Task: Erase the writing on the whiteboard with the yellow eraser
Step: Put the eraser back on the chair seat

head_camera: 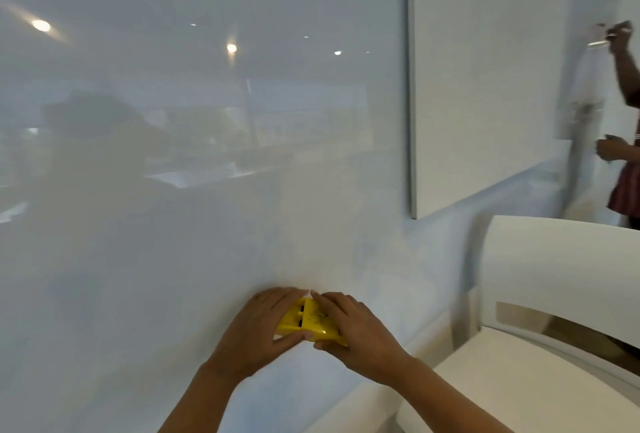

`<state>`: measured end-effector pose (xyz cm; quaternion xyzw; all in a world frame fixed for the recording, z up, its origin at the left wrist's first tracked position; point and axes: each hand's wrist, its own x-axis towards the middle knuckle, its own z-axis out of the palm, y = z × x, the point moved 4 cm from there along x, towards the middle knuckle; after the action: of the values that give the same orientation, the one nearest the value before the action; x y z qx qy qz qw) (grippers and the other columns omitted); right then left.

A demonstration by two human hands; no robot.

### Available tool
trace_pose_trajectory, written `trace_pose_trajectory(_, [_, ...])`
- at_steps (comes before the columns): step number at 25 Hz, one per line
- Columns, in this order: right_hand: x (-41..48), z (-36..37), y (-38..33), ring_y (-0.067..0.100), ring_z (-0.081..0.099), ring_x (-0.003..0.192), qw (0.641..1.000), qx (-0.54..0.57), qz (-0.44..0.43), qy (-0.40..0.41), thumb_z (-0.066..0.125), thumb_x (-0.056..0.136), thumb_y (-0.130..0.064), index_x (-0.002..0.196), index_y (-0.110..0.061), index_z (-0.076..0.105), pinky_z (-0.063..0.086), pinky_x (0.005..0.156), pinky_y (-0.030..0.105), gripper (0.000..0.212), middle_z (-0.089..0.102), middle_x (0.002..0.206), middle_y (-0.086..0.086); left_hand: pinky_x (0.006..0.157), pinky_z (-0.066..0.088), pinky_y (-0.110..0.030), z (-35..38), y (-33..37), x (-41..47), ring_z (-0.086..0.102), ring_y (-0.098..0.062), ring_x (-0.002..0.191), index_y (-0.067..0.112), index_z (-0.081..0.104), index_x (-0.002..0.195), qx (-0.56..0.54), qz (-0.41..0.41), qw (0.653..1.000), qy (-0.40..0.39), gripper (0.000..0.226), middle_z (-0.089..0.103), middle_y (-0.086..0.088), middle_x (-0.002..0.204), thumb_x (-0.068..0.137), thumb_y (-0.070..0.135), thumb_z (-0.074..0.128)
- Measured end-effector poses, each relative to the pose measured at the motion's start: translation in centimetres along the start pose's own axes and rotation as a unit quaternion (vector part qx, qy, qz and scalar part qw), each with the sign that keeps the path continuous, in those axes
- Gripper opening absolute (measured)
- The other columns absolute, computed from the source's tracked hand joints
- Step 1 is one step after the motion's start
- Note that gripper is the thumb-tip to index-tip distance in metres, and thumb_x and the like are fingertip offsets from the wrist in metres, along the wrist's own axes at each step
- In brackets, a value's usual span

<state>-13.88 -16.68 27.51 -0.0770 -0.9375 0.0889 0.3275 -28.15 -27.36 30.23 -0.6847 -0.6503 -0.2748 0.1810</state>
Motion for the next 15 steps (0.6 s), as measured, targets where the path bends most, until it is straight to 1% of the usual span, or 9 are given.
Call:
trace_pose_trajectory(3, [-3.7, -1.6, 3.8, 0.014, 0.041, 0.116, 0.998, -0.024, 0.054, -0.014, 0.061, 0.087, -0.042, 0.145, -0.024, 0.032, 0.033, 0.096, 0.024, 0.067, 0.042, 0.138, -0.005, 0.094, 0.035, -0.009, 5.4, 2.3, 1.5, 0.036, 0.014, 0.11, 0.039, 0.04, 0.129, -0.042, 0.015, 0.998, -0.032, 0.059, 0.052, 0.021, 0.119, 0.084, 0.076, 0.041])
trace_pose_trajectory(5, [-6.3, -2.6, 6.3, 0.014, 0.041, 0.118, 0.994, -0.044, 0.093, -0.021, 0.061, 0.087, -0.043, 0.144, -0.025, 0.032, 0.03, 0.097, 0.022, 0.066, 0.041, 0.138, -0.006, 0.087, 0.042, -0.01, 8.9, 4.1, 2.8, 0.036, 0.014, 0.108, 0.038, 0.043, 0.129, -0.056, 0.019, 0.997, -0.05, 0.063, 0.054, 0.018, 0.119, 0.082, 0.08, 0.038])
trace_pose_trajectory(7, [-9.2, -3.5, 8.8, 0.014, 0.041, 0.118, 0.989, -0.061, 0.134, -0.03, 0.062, 0.087, -0.044, 0.143, -0.026, 0.033, 0.031, 0.097, 0.024, 0.066, 0.042, 0.137, -0.007, 0.091, 0.04, -0.01, 12.5, 6.0, 4.0, 0.035, 0.012, 0.11, 0.034, 0.046, 0.132, -0.086, 0.014, 0.993, -0.075, 0.076, 0.052, 0.017, 0.123, 0.077, 0.085, 0.033])
trace_pose_trajectory(9, [-12.5, -4.4, 11.6, 0.014, 0.042, 0.118, 0.983, -0.075, 0.167, -0.031, 0.063, 0.085, -0.046, 0.141, -0.026, 0.036, 0.032, 0.096, 0.024, 0.066, 0.044, 0.136, -0.007, 0.094, 0.032, -0.007, 16.7, 8.4, 5.1, 0.033, 0.011, 0.114, 0.034, 0.04, 0.137, -0.114, 0.012, 0.986, -0.123, 0.087, 0.042, 0.02, 0.129, 0.071, 0.089, 0.026])
trace_pose_trajectory(12, [-17.3, -5.3, 15.5, 0.014, 0.044, 0.117, 0.971, -0.099, 0.216, -0.034, 0.063, 0.083, -0.049, 0.139, -0.026, 0.039, 0.031, 0.096, 0.023, 0.065, 0.046, 0.134, -0.008, 0.094, 0.03, -0.005, 22.3, 11.7, 6.6, 0.036, 0.005, 0.12, 0.034, 0.034, 0.14, -0.144, 0.02, 0.973, -0.179, 0.092, 0.038, 0.02, 0.134, 0.068, 0.09, 0.023])
trace_pose_trajectory(15, [-21.8, -6.3, 18.7, 0.014, 0.043, 0.119, 0.956, -0.12, 0.264, -0.041, 0.062, 0.084, -0.049, 0.139, -0.026, 0.039, 0.032, 0.097, 0.024, 0.064, 0.046, 0.135, -0.007, 0.098, 0.033, -0.01, 27.3, 15.2, 8.1, 0.038, 0.0, 0.123, 0.031, 0.036, 0.14, -0.163, 0.033, 0.961, -0.222, 0.092, 0.04, 0.015, 0.137, 0.068, 0.087, 0.025])
